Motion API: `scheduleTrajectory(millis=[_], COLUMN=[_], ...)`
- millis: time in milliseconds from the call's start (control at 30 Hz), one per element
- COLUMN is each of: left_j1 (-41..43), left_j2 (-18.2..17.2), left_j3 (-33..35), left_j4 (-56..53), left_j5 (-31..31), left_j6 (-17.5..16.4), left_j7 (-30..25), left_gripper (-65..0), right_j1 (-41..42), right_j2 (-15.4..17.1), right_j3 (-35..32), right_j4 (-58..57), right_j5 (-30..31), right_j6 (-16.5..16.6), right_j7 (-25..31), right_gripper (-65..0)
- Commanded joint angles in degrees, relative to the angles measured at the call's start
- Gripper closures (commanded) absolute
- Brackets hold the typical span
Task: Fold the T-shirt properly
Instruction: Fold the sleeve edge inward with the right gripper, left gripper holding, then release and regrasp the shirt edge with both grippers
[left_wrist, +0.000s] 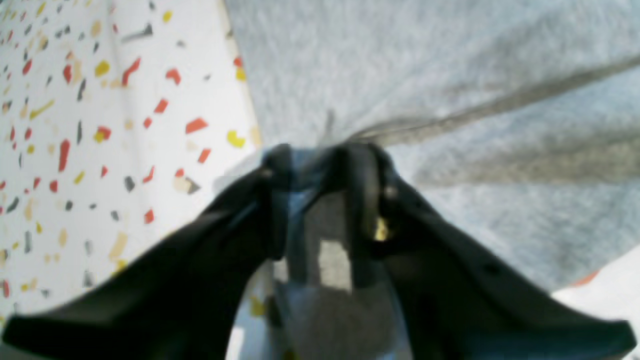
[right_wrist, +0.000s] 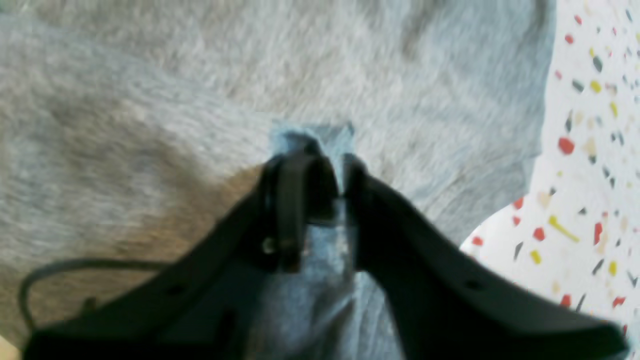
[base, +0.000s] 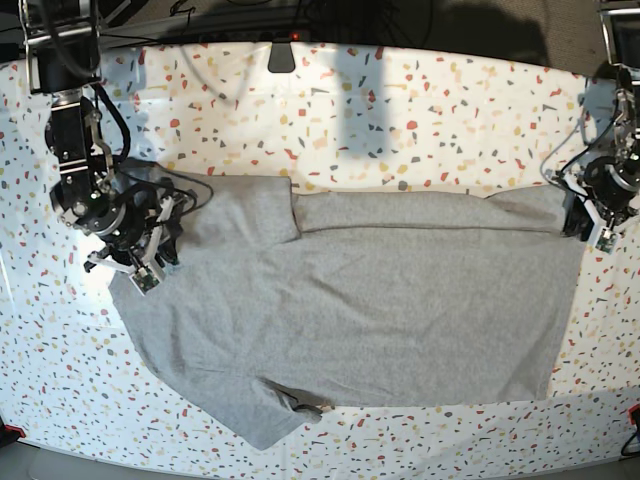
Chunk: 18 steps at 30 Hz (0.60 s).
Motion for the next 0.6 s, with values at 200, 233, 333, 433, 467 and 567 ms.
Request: scheduleTrajectory(millis=[200, 233, 333, 433, 467, 567], left_j1=[-0.44, -0.28, 1.51, 5.09, 6.64, 11.78], left_j2=[-6.58, -7.26, -8.68, -9.05, -9.03, -9.05], left_j3=[-0.44, -0.44, -0.44, -0.44, -0.44, -0.44], left_j4=[7.91, 9.31, 13.86, 18.67, 20.37, 24.9], left_j5=[-5.51, -6.93, -7.28, -3.21, -0.92, 3.67], left_j6=[0.57, 0.48, -0.2, -0.68, -0.7, -0.9], left_j7=[7.23, 8.59, 11.26, 12.33, 12.31, 10.01], left_gripper=[-18.9, -18.9, -18.9, -18.9, -18.9, -18.9], right_j1=[1.05, 0.92, 0.24, -0.96, -1.49, -3.3], right_j2=[1.22, 1.25, 1.22, 1.25, 1.22, 1.22], right_j3=[0.52, 0.52, 0.5, 0.5, 0.5, 0.5], right_j4=[10.38, 11.91, 15.61, 18.1, 18.71, 20.13], right_j5=[0.48, 0.48, 0.5, 0.5, 0.48, 0.48], right_j6=[-0.09, -0.09, -0.09, -0.11, -0.09, -0.09], right_j7=[-6.51, -7.65, -10.25, -11.43, -11.56, -11.74], right_gripper=[-18.5, -18.5, -18.5, -18.5, -18.5, -18.5])
